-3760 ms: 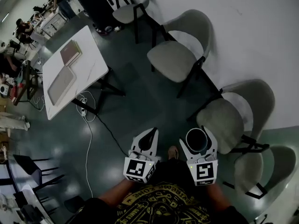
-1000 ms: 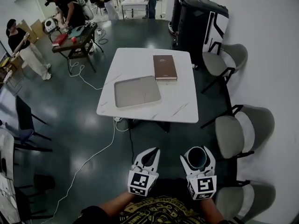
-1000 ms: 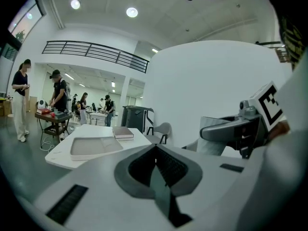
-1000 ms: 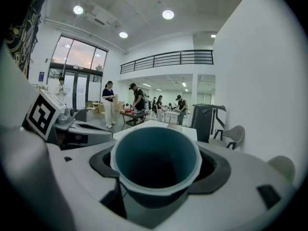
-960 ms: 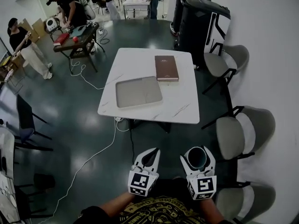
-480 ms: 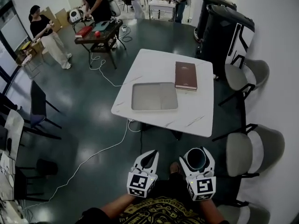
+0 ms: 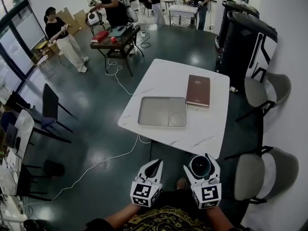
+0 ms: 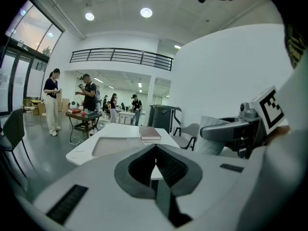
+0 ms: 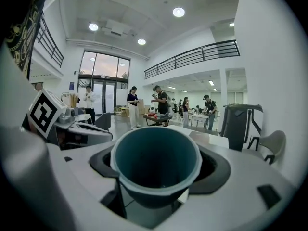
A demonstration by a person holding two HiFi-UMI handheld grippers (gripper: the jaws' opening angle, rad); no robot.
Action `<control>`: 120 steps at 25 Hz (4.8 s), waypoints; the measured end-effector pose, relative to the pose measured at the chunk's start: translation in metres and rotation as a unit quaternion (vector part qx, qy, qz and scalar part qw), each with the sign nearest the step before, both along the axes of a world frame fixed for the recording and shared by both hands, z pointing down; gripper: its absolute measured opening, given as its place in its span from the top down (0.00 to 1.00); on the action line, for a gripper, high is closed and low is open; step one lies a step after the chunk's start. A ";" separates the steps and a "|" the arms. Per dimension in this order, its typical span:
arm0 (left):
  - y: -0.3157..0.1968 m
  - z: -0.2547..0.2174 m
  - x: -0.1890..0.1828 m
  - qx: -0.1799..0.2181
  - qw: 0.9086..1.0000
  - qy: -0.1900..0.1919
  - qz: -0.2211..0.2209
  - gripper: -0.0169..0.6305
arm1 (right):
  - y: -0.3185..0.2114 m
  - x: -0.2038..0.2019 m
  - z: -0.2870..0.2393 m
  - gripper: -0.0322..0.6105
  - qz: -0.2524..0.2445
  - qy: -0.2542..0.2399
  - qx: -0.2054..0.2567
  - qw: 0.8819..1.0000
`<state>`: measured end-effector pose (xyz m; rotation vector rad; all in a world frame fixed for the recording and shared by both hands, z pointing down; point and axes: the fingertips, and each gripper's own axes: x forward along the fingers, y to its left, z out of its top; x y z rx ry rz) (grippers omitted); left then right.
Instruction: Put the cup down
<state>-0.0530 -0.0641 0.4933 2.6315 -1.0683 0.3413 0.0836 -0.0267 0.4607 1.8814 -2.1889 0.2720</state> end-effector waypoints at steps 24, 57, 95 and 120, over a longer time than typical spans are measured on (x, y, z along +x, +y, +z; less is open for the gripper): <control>-0.024 -0.004 0.038 0.000 0.995 -0.013 -0.096 0.96 | -0.059 0.048 0.012 0.37 -0.107 0.000 0.008 0.994; -0.207 0.016 0.020 -0.006 0.998 -0.005 -0.059 0.96 | -0.237 0.000 0.025 0.37 -0.100 0.008 0.002 0.995; -0.330 0.106 -0.035 -0.059 0.991 -0.060 -0.100 0.96 | -0.373 -0.073 0.141 0.37 -0.152 0.001 -0.031 0.988; -0.321 0.102 -0.024 -0.054 0.993 -0.054 -0.093 0.96 | -0.363 -0.073 0.170 0.34 -0.155 -0.006 -0.038 0.987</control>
